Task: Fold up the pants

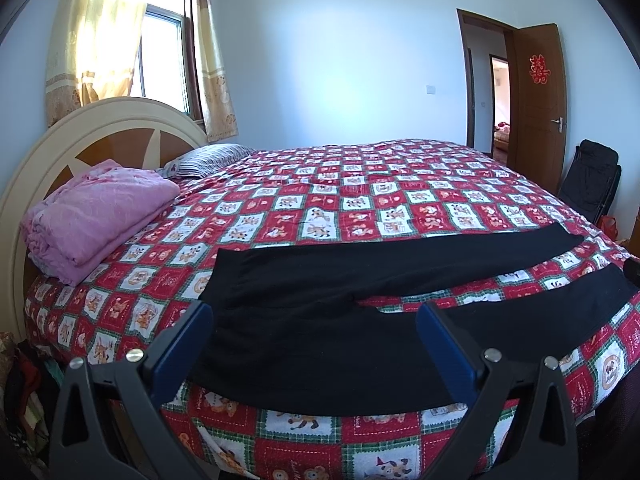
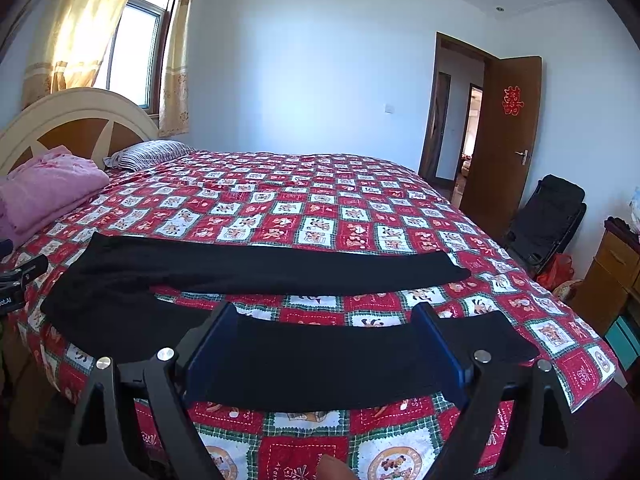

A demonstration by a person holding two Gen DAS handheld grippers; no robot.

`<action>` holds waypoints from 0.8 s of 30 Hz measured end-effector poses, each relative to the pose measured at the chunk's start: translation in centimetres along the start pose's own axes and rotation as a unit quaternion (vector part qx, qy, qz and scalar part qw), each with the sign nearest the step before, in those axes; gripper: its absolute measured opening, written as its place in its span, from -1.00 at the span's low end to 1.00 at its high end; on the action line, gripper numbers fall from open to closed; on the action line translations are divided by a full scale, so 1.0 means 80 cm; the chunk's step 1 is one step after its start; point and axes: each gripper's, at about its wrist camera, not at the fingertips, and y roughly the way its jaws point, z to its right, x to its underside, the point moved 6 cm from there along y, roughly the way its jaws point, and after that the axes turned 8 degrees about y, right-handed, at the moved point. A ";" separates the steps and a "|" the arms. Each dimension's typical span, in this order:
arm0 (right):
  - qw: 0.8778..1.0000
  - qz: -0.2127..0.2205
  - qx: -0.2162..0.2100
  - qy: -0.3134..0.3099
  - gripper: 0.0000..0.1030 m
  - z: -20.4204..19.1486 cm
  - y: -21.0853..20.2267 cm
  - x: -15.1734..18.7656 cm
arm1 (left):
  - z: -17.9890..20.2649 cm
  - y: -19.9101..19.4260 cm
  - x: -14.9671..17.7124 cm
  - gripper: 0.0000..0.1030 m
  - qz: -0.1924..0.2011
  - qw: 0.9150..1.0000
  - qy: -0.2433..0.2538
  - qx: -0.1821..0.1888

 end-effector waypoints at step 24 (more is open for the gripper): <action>0.990 -0.108 -0.001 0.095 0.73 0.144 0.195 -0.039 | -0.199 0.363 -0.001 0.98 -0.190 0.981 -0.039 -0.021</action>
